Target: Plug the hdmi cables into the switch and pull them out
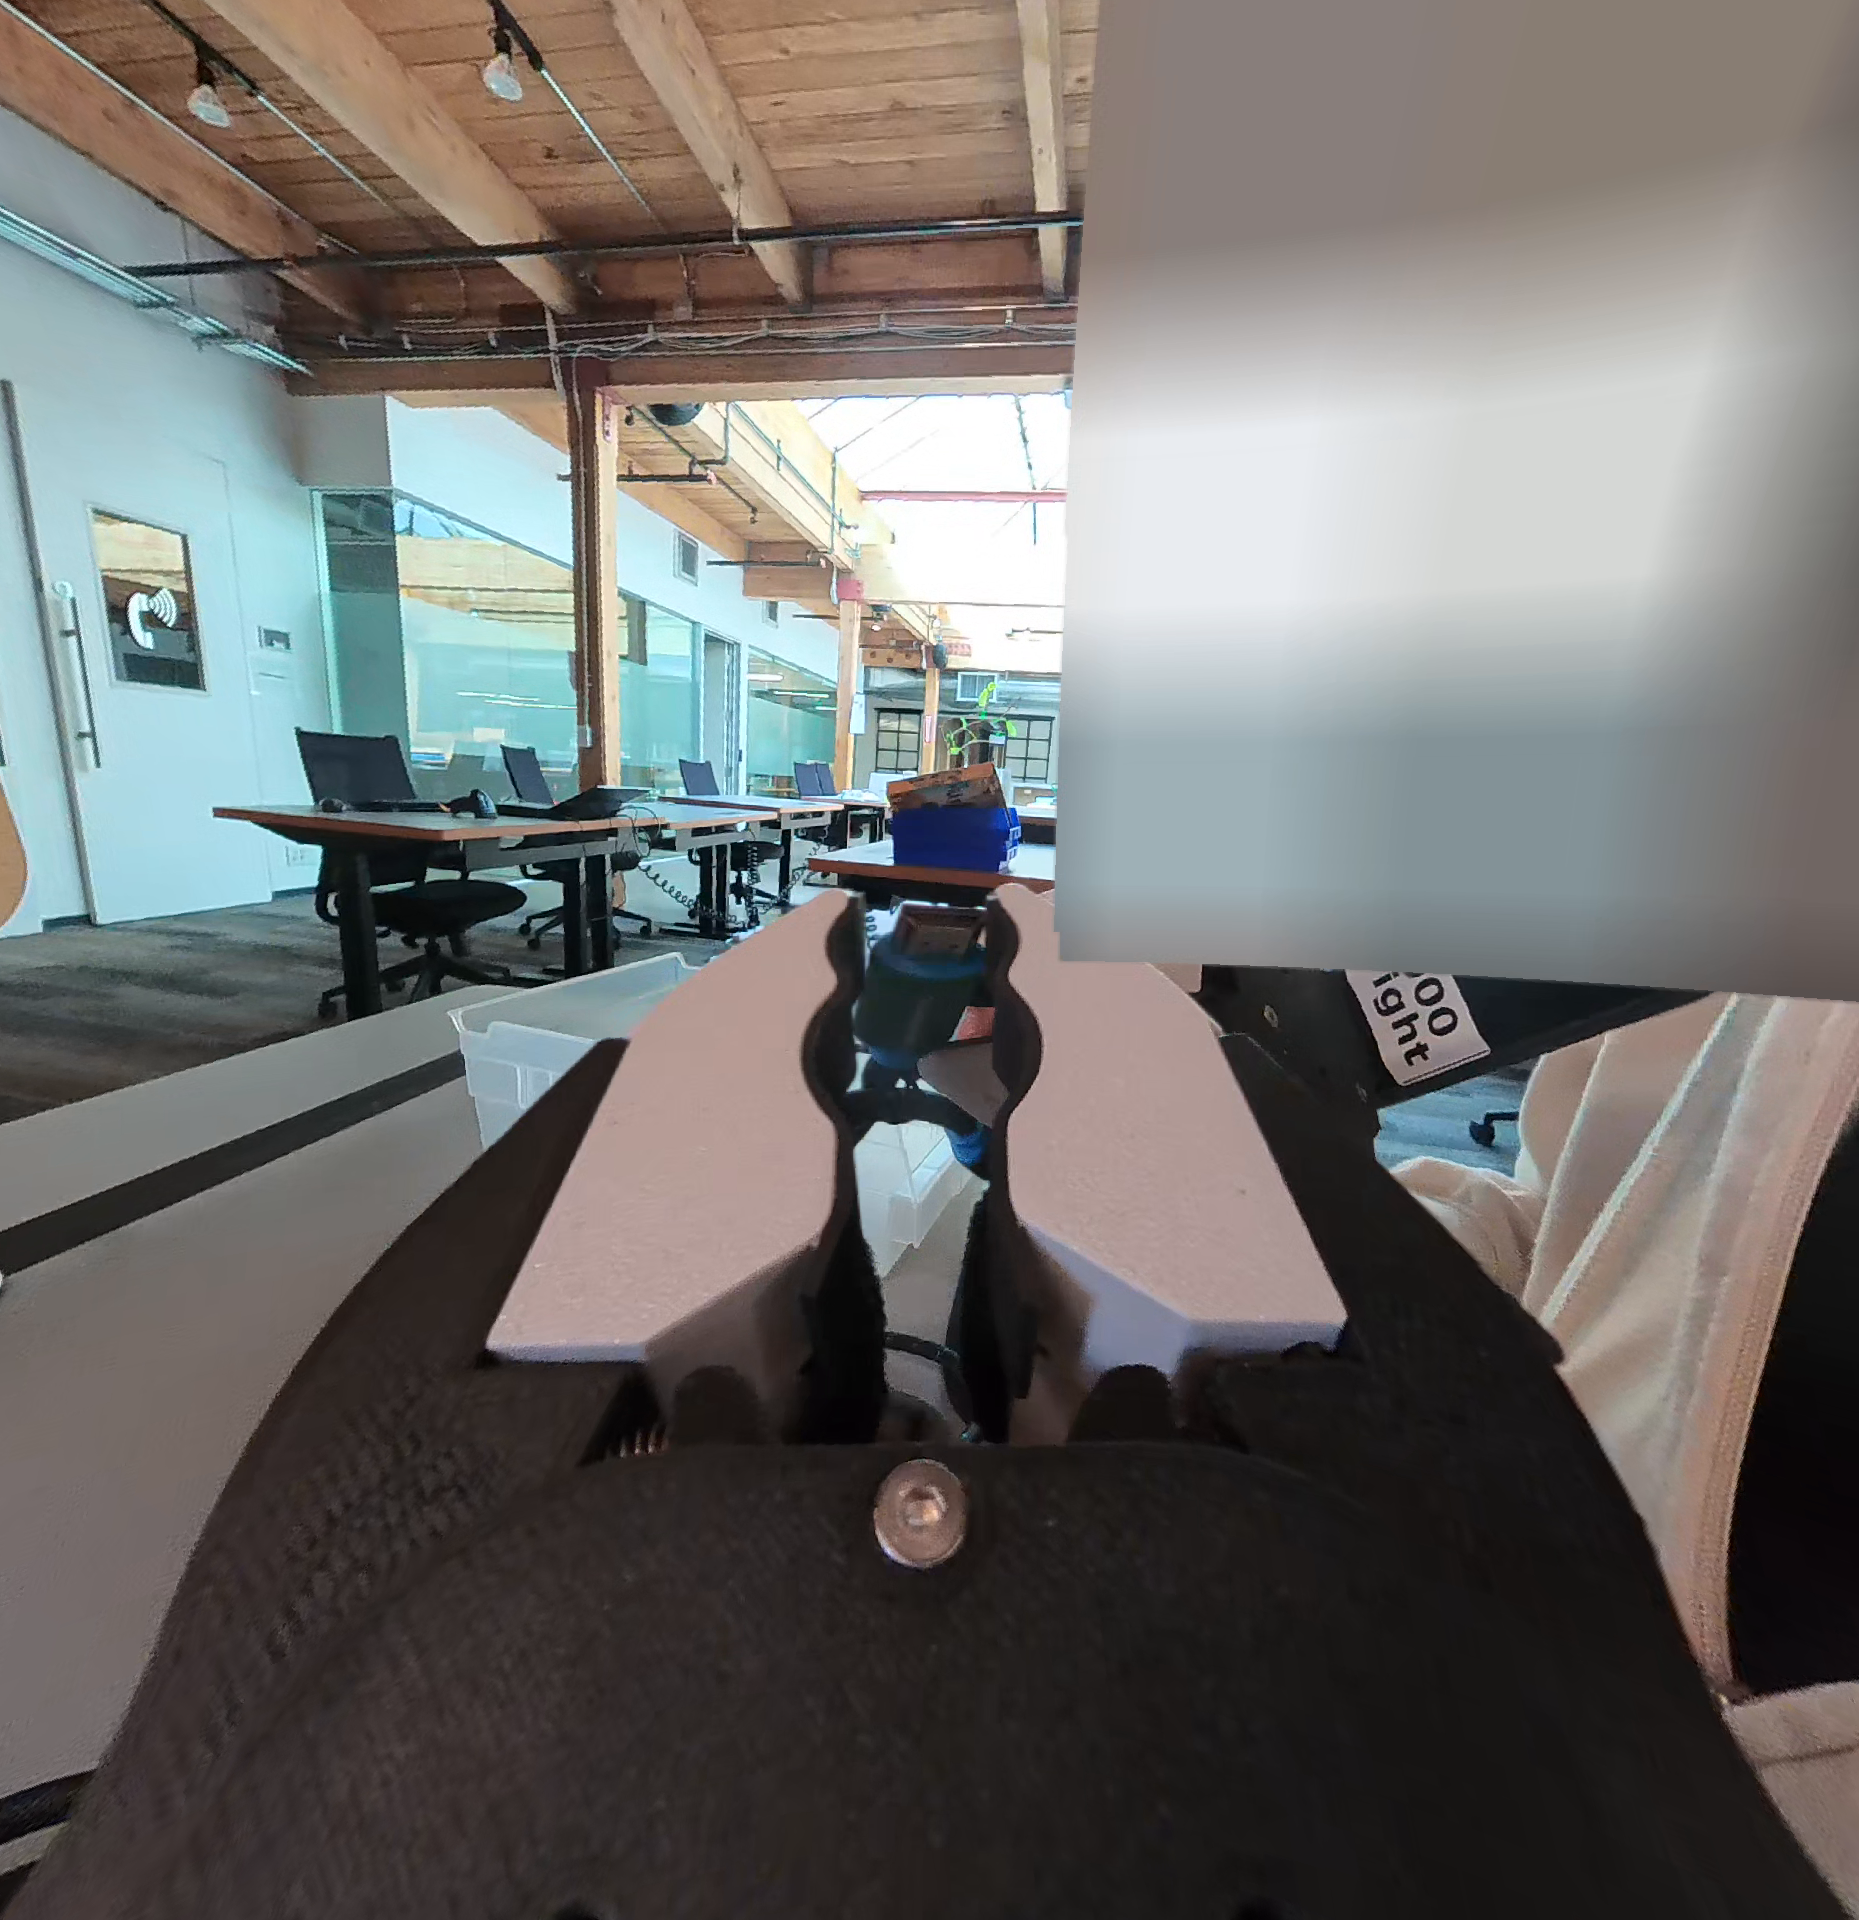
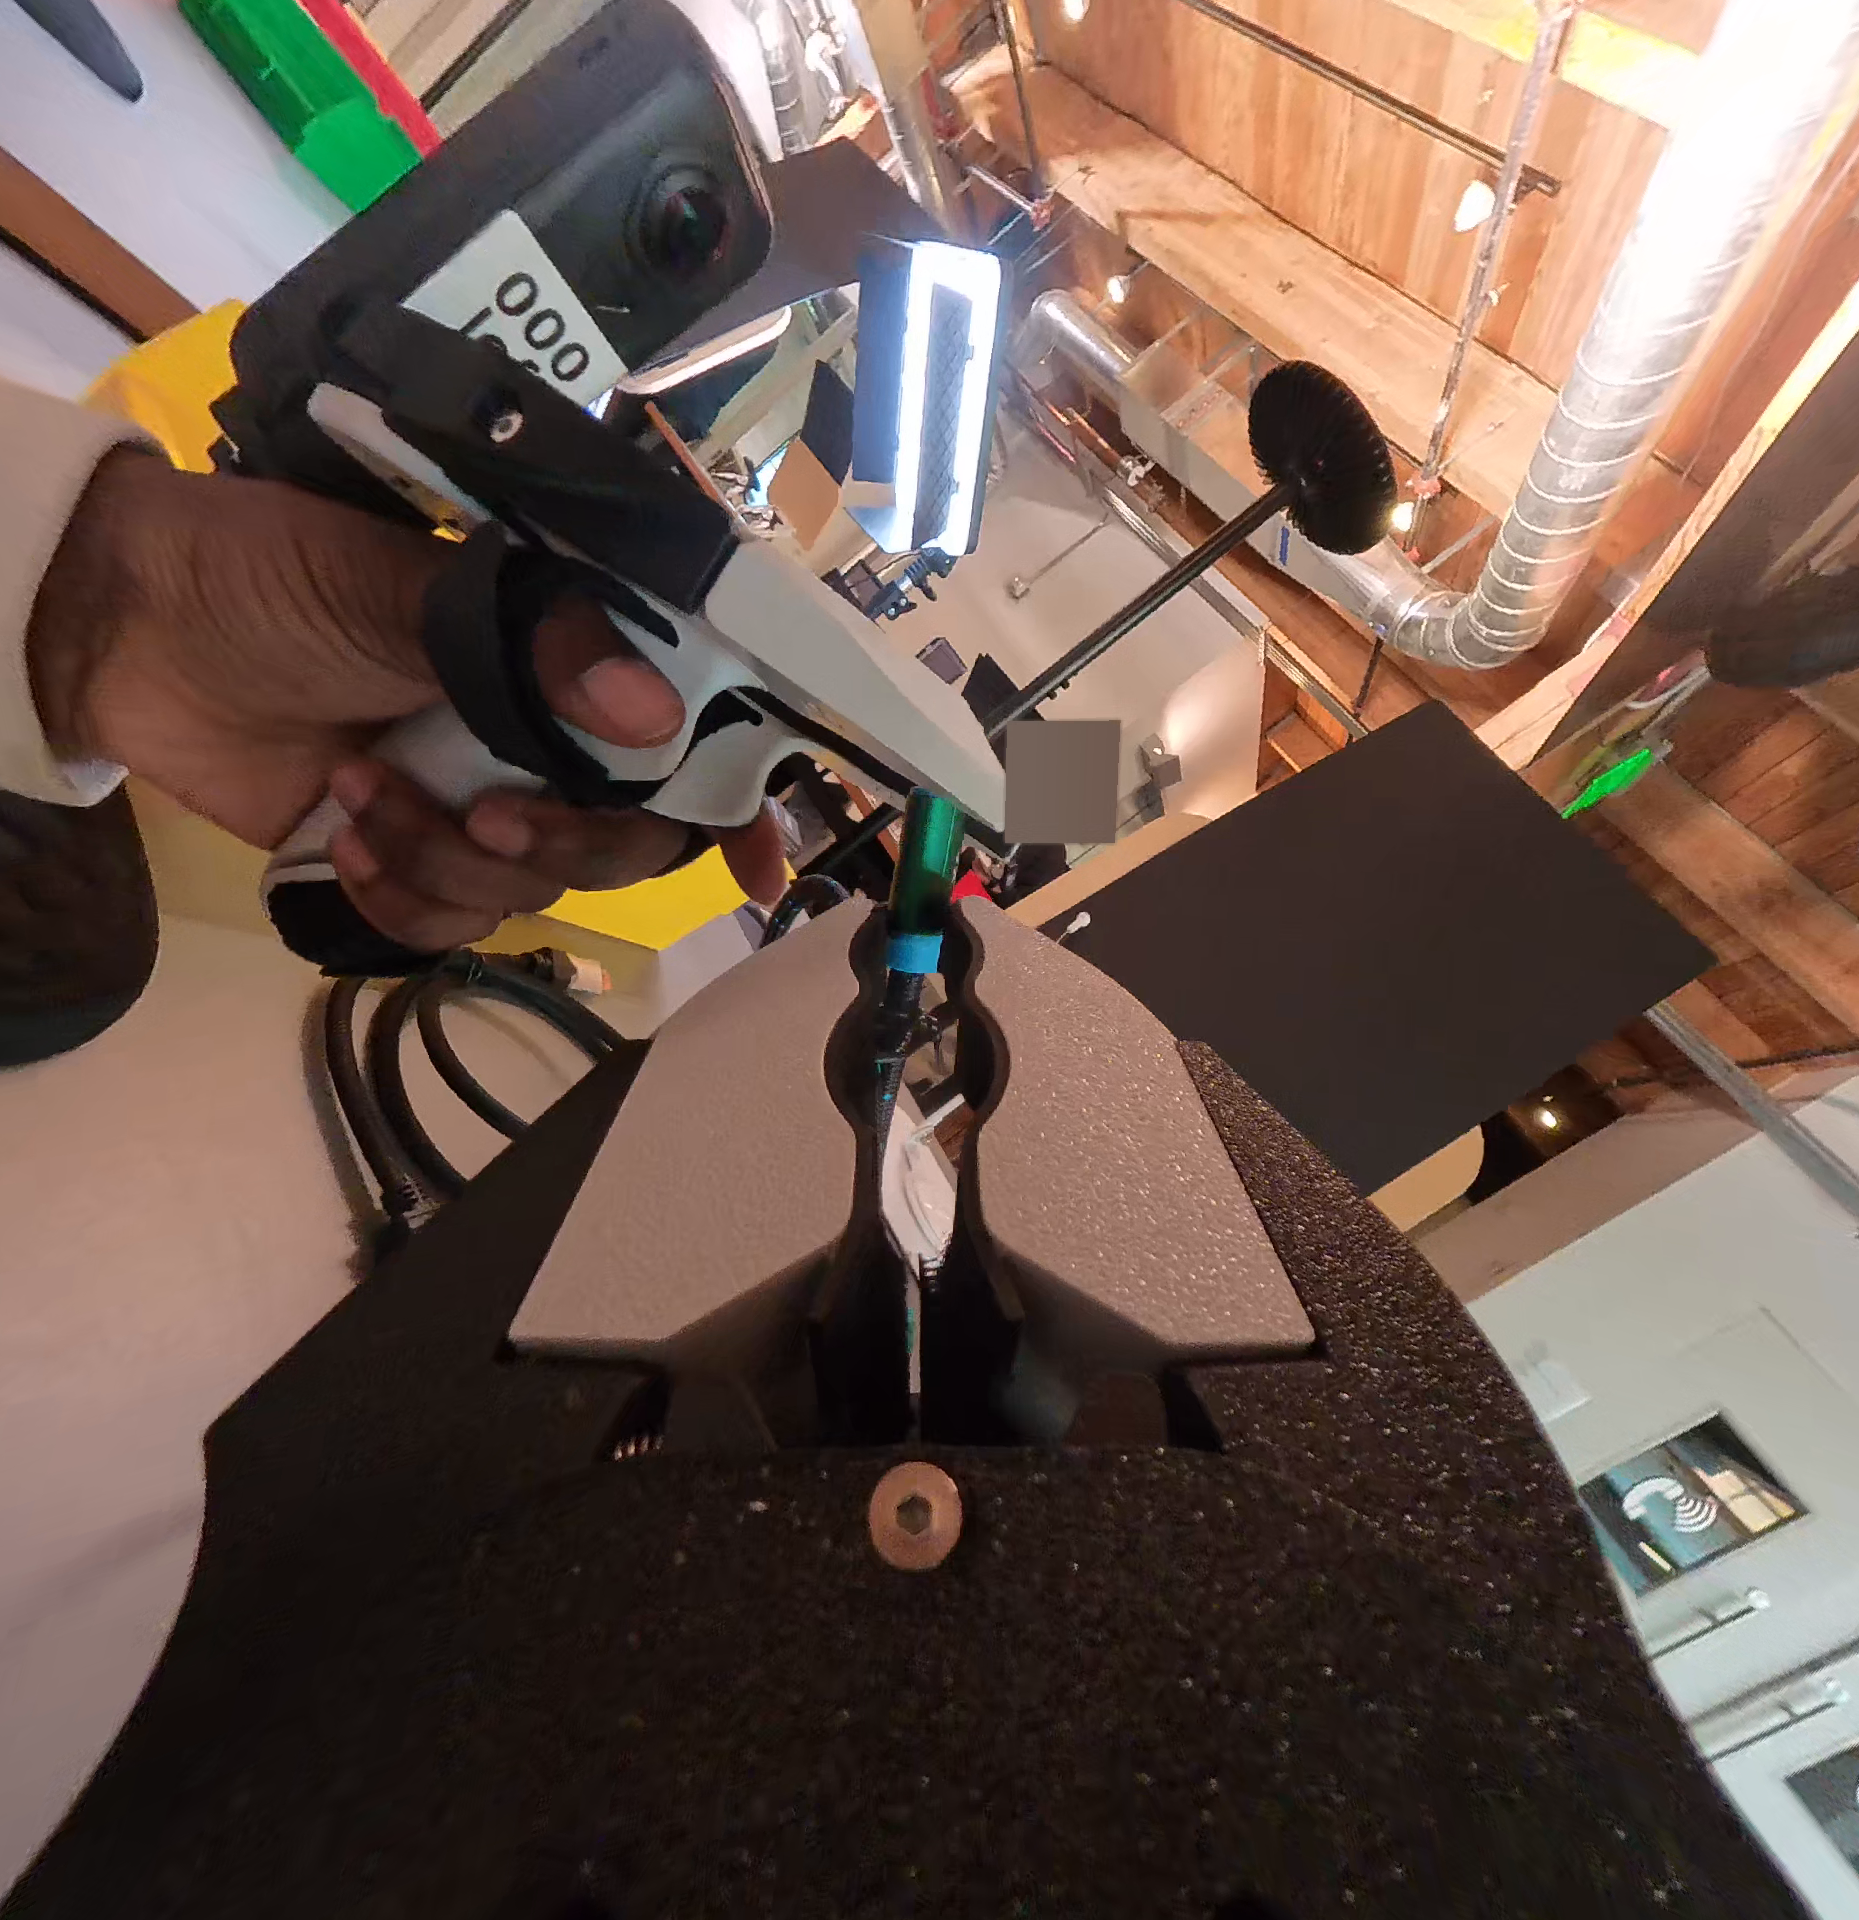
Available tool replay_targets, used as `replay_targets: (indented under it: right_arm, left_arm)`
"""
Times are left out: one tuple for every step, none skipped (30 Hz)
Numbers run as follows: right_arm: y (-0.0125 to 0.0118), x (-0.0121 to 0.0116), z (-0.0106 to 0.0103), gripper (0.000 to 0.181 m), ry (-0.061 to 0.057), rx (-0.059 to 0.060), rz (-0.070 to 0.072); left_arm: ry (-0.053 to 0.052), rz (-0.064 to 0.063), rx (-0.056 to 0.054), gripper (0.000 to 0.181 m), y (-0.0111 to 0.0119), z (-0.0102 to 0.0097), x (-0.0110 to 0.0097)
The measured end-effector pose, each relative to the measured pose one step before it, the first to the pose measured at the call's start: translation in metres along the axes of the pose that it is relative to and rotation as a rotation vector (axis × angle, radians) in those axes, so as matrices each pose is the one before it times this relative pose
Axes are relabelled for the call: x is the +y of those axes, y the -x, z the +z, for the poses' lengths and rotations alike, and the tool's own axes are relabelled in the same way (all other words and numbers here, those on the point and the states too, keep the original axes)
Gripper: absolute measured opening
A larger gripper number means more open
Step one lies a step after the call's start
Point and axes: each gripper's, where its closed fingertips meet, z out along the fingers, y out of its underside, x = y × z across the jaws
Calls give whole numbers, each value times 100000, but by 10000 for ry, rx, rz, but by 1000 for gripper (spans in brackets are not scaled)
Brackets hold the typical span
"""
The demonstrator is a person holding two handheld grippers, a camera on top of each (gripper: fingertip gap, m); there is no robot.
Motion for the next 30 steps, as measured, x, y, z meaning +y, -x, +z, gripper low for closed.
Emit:
replay_targets:
  right_arm:
    - [13, 158, 29, 10, 65, 52, 91]
    - [54, 104, 19, 10, 45, 18, 84]
    - [82, 58, 20, 10, 32, -14, 128]
    - [40, -10, -1, 10, -10, -3, 148]
    - [-127, -29, -25, 10, -27, 60, 192]
    - [-93, -45, -14, 10, -39, -14, 244]
    - [-82, -80, -10, 10, -59, -18, 214]
    - [-26, -114, -8, 10, -85, -16, 94]
    - [23, -87, 14, 11, -51, -14, 8]
    - [22, -14, 27, 11, 3, 9, -7]
    - [6, -39, 4, 11, -20, -3, 9]
    - [79, -117, -20, 11, -80, -102, 99]
    - [157, -267, -62, 11, -157, -277, 245]
    - [260, -239, -85, 11, -122, -558, 476]
    - [324, -204, -136, 13, -88, -828, 838]
    - [158, -156, -152, 19, -42, -837, 1178]
    - [241, -85, -200, 26, 42, -948, 1172]
    - [250, 29, -211, 32, 136, -928, 1097]
    - [278, 81, -158, 39, 141, -838, 930]
    - [323, 83, -31, 41, 92, -679, 640]
    - [384, 50, 99, 39, 19, -481, 260]
    - [459, 80, 247, 37, -7, -333, -46]
    - [454, 128, 284, 32, -12, -217, -150]
    - [438, 156, 294, 27, -45, -150, -113]
    - [602, 207, 266, 22, -74, -232, -73]
    - [486, 97, 134, 22, -212, -107, -23]
    - [351, 28, -117, 21, -269, 18, -23]
    - [211, 293, -271, 21, -5, 132, 6]
    - [182, 485, -408, 21, 205, 186, 9]
    - [24, 622, -562, 21, 399, 310, -11]
  left_arm:
    - [33, 81, -82, 21, 105, -26, 88]
    - [-1, 46, -46, 21, 45, -44, 71]
    - [-29, -5, -11, 21, 31, -55, 18]
    - [-8, -13, 11, 23, 19, -66, 46]
    - [66, -1, -3, 31, 40, -54, 113]
    - [89, 37, -16, 38, 37, -40, 136]
    - [32, 87, 7, 39, -45, -15, 50]
    - [-12, 105, 18, 35, -90, 27, -24]
    - [-7, 117, -3, 28, -87, 53, -29]
    - [8, 153, -48, 21, -11, 39, -23]
    - [9, 154, -15, 21, -31, -34, -40]
    - [-32, 87, 107, 20, -158, -105, -87]
    - [-63, 8, 224, 20, -255, -172, -106]
    - [-34, -22, 323, 20, -340, -224, -58]
    - [-36, 30, 397, 20, -430, -236, -52]
    - [-52, 68, 442, 21, -520, -220, -51]
    - [-26, 68, 444, 20, -544, -157, -21]
    - [22, 55, 377, 20, -467, -89, 46]
    - [25, 44, 325, 20, -410, -13, 78]
    - [-15, 39, 275, 20, -361, 44, 34]
    - [-46, 34, 236, 20, -334, 78, 5]
    - [-57, 12, 221, 20, -340, 96, -19]
    - [-31, -30, 206, 20, -340, 118, 9]
    - [-16, -41, 185, 20, -338, 150, 51]
    - [-29, -50, 186, 20, -374, 177, 88]
    - [-48, -88, 187, 20, -390, 178, 83]
    - [58, -109, 109, 20, -297, 183, 219]
    - [313, -65, 27, 20, -200, 188, 489]
    - [519, -7, -54, 21, -79, 146, 645]
    - [646, 84, -201, 20, 136, 74, 715]
